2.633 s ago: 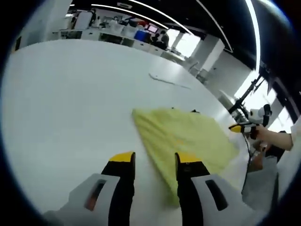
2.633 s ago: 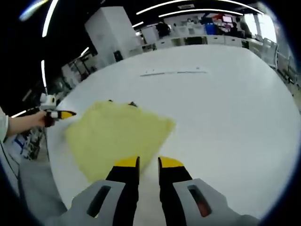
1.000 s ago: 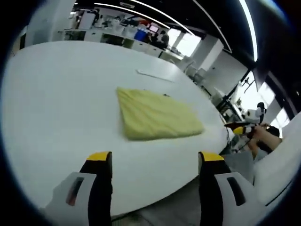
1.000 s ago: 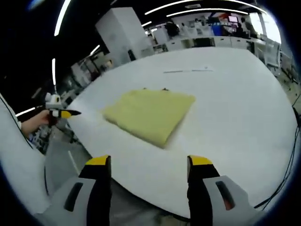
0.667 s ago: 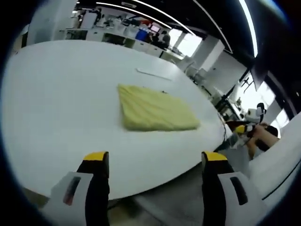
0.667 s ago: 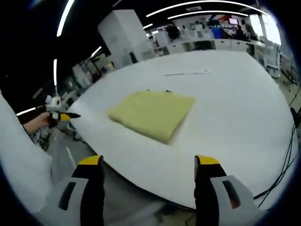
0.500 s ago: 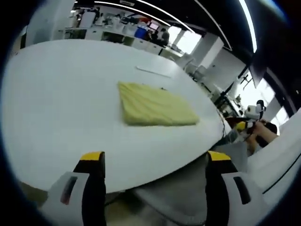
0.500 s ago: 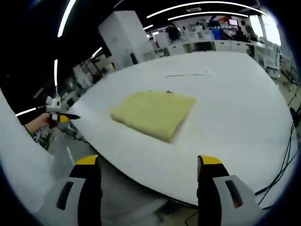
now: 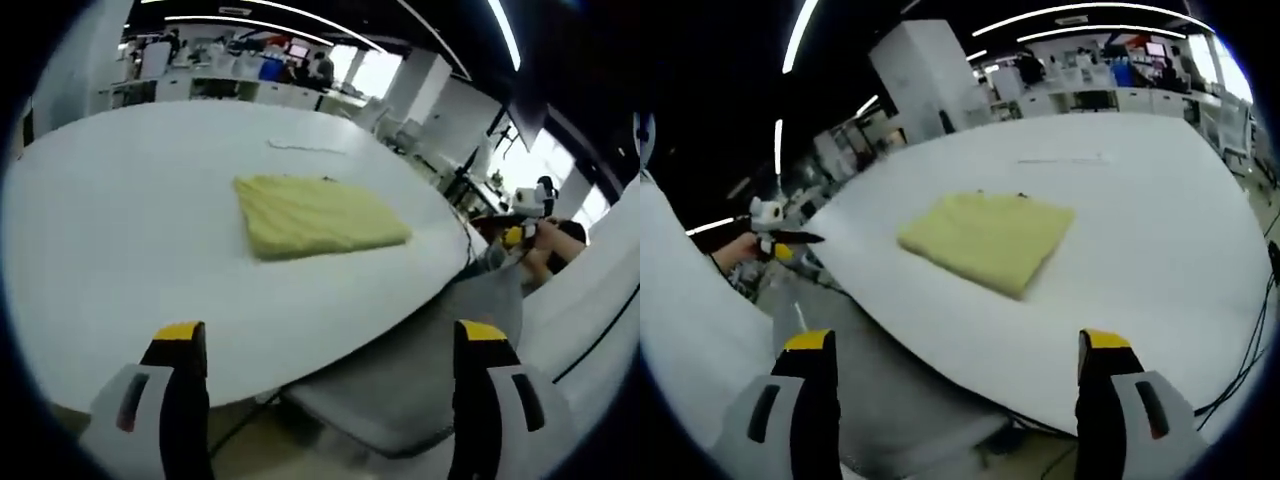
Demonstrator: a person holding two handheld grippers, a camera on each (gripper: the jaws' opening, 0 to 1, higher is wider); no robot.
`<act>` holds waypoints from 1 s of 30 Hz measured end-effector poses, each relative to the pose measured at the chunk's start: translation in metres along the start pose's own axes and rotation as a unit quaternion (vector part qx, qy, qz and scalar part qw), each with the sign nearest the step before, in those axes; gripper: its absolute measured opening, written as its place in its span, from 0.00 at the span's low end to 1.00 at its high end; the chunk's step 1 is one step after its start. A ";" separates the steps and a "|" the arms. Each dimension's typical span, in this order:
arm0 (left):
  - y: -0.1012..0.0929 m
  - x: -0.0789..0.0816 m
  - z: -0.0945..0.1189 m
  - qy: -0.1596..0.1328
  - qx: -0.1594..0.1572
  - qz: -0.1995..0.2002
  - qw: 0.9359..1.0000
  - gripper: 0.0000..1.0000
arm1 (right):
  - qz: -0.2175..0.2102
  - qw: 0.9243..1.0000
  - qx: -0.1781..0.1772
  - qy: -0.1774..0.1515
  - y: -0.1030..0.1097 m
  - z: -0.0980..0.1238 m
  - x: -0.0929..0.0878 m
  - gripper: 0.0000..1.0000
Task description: Fold the garment on the visible template until the final outline fits inside the template.
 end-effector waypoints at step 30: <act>0.005 0.013 -0.046 -0.012 -0.008 -0.029 0.999 0.93 | -0.005 1.000 0.010 -0.022 -0.026 -0.034 0.005 0.78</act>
Point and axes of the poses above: the point that each gripper's makers call its tool centre point, and the gripper's own axes: z roughly backward along the fingers, y roughly to its left, x roughly out of its top, the point moved 5 cm from there along z, roughly backward along the fingers, and after that the axes turned 13 degrees about x, right-handed, at the moved point
